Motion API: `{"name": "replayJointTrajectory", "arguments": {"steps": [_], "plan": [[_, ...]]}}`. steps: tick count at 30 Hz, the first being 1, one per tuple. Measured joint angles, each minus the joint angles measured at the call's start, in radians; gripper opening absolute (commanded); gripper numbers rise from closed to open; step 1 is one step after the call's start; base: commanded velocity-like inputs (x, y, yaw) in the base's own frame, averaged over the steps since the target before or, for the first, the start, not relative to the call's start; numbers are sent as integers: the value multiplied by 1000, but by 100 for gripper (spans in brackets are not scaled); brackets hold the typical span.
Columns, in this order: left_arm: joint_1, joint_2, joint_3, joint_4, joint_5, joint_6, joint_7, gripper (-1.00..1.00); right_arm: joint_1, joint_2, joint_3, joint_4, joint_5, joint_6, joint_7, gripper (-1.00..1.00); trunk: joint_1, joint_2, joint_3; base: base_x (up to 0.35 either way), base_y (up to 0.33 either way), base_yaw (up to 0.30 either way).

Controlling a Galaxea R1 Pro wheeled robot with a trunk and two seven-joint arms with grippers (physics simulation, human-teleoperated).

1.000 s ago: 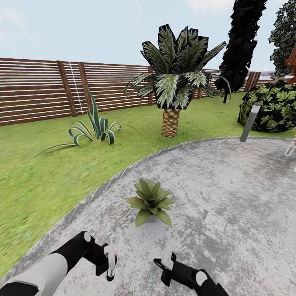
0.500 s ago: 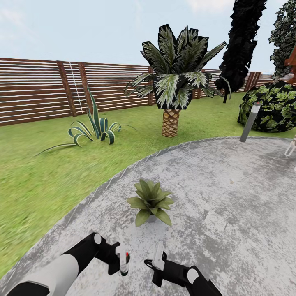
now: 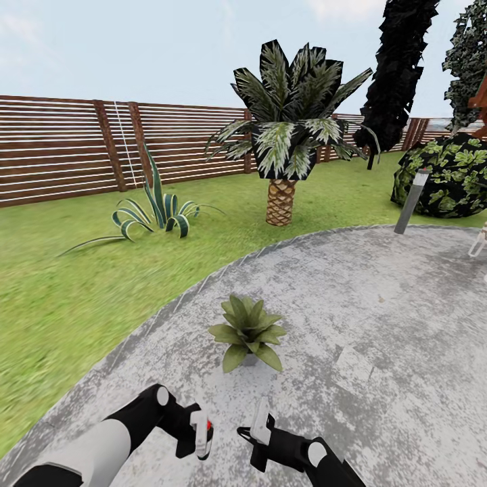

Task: Pick up the pesticide atomizer in the garden and spray insectifuge to fully cover both potted plants in the garden.

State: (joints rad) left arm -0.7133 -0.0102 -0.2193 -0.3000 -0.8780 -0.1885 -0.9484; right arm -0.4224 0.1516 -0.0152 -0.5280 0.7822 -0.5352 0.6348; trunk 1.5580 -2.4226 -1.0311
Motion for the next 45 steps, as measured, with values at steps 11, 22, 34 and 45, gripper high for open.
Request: {"name": "replayJointTrajectory", "arguments": {"steps": [11, 22, 34, 45], "plan": [[0, -33, -3, 0, 2, -1, 0, -100, 1, 0, 0, 0, 0, -1, 0, -100, 0, 0, 0, 0, 0, 0], [2, -58, -5, 19, 0, -47, -1, -100, 1, -1, 0, -1, 0, -2, 0, -100, 0, 0, 0, 0, 0, 0], [3, -64, -5, 17, 4, -47, 1, -100, 0, -1, 0, -2, 0, -2, 0, -100, 0, 0, 0, 0, 0, 0], [3, -81, -4, 17, 6, -49, 1, -100, 1, -1, 0, -2, 0, -2, 0, -100, 0, 0, 0, 0, 0, 0]]}}
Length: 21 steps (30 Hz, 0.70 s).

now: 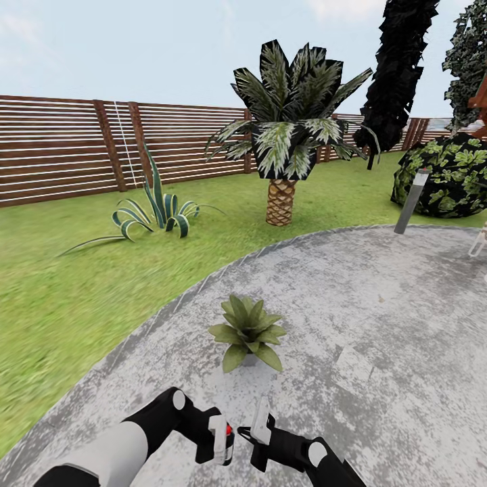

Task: Pick up the pesticide atomizer in the garden and spray insectifuge to fully cover both potted plants in the garden.

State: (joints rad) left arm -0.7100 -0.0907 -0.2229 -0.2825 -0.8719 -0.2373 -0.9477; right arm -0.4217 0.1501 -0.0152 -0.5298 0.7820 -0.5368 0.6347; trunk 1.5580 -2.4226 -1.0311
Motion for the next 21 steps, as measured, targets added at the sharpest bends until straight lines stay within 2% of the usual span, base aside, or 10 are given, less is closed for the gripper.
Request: {"name": "replayJointTrajectory", "arguments": {"steps": [21], "plan": [[1, -15, 0, 2, 2, -3, 0, -100, 0, 0, 0, 0, 0, 0, 0, -100, 0, 0, 0, 0, 0, 0]]}}
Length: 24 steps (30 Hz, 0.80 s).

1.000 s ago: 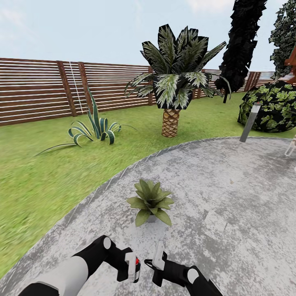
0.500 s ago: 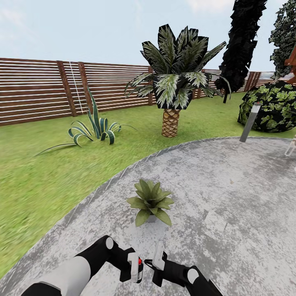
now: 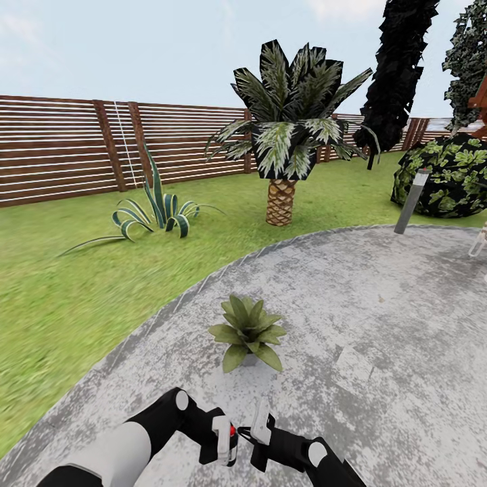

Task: Pick up the pesticide atomizer in the garden and spray insectifuge to fully cover both potted plants in the garden.

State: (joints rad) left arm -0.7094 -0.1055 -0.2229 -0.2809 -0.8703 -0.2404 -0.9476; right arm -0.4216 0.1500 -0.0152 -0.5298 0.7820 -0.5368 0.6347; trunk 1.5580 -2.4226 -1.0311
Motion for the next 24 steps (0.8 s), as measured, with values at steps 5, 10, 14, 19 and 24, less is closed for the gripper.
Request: {"name": "replayJointTrajectory", "arguments": {"steps": [5, 10, 14, 19, 24], "plan": [[0, -4, 0, 0, 0, -9, 0, -100, 0, 0, 0, 0, 0, 0, 0, -100, 0, 0, 0, 0, 0, 0], [0, -3, 0, 0, 0, -10, 0, -100, 0, 0, 0, 0, 0, 0, 0, -100, 0, 0, 0, 0, 0, 0], [0, -2, 1, 0, 0, -10, 0, -100, -1, 0, 0, 0, 0, 0, 0, -100, 0, 0, 0, 0, 0, 0], [0, 12, 2, 1, -2, -11, 0, -100, 0, 0, 0, 0, 0, 0, 0, -100, 0, 0, 0, 0, 0, 0], [1, 65, 0, 2, -11, -11, 0, -100, 0, 0, 0, 0, 0, 0, 0, -100, 0, 0, 0, 0, 0, 0]]}}
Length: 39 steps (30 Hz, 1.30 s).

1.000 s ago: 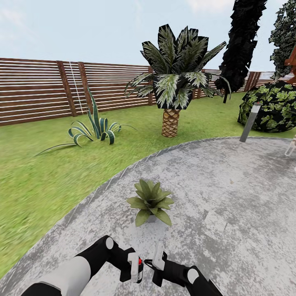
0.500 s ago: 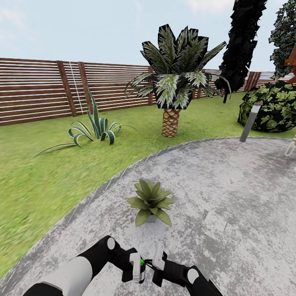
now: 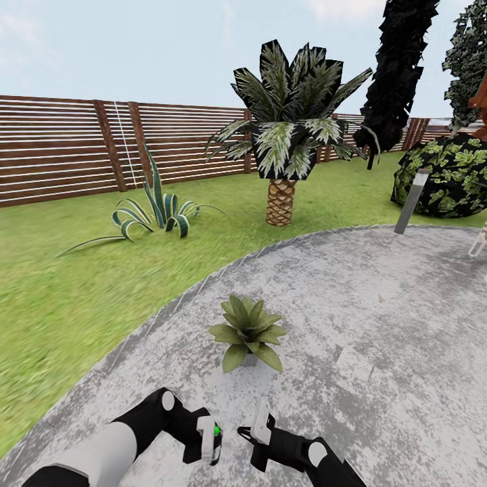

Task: Pick up the pesticide atomizer in the garden and spray insectifuge to fully cover both potted plants in the garden.

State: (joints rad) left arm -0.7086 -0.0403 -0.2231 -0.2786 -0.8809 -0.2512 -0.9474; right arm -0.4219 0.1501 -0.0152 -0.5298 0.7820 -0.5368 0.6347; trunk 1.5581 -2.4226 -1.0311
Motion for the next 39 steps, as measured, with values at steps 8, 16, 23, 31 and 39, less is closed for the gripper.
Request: {"name": "replayJointTrajectory", "arguments": {"steps": [8, 16, 23, 31, 39], "plan": [[18, 119, -2, 29, -2, -1, 8, -100, 0, -5, -1, 0, 6, 0, 0, -100, 0, 0, 0, 0, 0, 0], [20, 195, 4, 30, 7, -2, 10, -100, 0, -26, -1, 0, 8, 0, -3, 100, 0, 0, 0, 0, 0, 0], [20, 219, 15, 22, 25, 3, 32, -100, 0, -57, -6, 5, 7, 2, -24, 100, 0, 0, 0, 0, 0, 0], [20, 219, 162, 33, 178, 20, 221, -100, 2, -171, -8, 133, 3, 36, -289, 100, 0, 0, 0, 0, 0, 0], [16, 219, 383, 19, 245, 330, 270, -100, 2, -172, -9, 465, -140, 81, -887, 100, 0, 0, 0, 0, 0, 0]]}}
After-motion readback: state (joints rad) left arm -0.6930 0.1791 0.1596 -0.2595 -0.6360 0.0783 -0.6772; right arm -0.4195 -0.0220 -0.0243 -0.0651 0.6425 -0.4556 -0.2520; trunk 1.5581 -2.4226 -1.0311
